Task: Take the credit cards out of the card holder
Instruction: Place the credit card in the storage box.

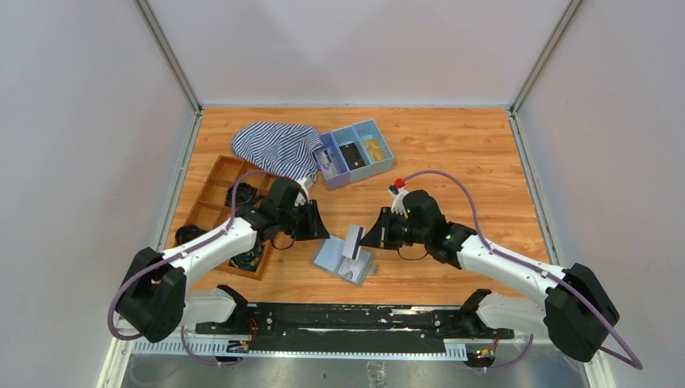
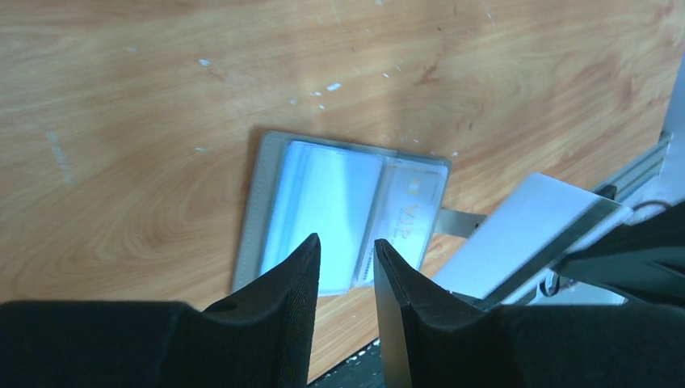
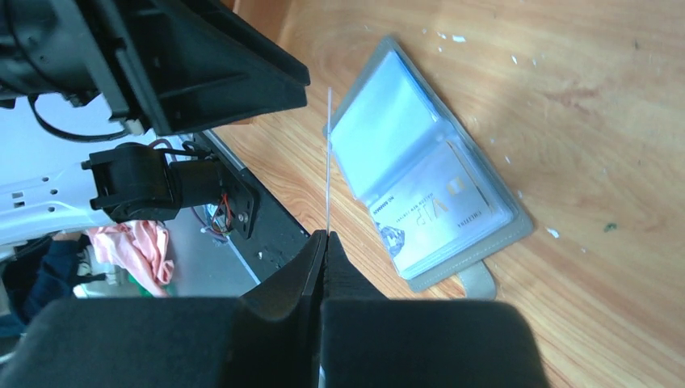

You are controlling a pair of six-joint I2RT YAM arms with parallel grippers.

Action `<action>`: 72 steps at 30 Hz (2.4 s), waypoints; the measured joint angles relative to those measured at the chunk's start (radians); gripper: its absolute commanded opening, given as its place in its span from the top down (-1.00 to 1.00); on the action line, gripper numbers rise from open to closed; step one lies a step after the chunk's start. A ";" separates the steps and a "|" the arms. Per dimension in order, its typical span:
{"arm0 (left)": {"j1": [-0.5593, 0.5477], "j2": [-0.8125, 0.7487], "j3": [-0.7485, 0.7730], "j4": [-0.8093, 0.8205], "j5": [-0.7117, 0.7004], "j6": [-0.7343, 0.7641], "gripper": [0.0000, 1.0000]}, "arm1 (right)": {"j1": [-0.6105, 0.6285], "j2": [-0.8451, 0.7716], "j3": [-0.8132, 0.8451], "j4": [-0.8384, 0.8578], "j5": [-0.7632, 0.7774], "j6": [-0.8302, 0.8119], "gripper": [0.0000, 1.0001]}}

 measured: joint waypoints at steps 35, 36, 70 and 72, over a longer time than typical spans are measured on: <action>0.209 -0.199 -0.006 -0.152 0.031 0.072 0.28 | -0.093 0.798 1.141 -0.457 0.282 -0.589 1.00; 0.211 -0.198 -0.007 -0.154 0.031 0.073 0.28 | -0.093 0.815 1.156 -0.461 0.295 -0.598 1.00; 0.283 -0.145 -0.053 -0.142 0.089 0.110 0.29 | -0.037 1.260 1.588 -0.531 0.412 -0.719 0.16; 0.285 -0.135 -0.053 -0.135 0.093 0.110 0.29 | -0.037 1.263 1.588 -0.530 0.386 -0.712 0.12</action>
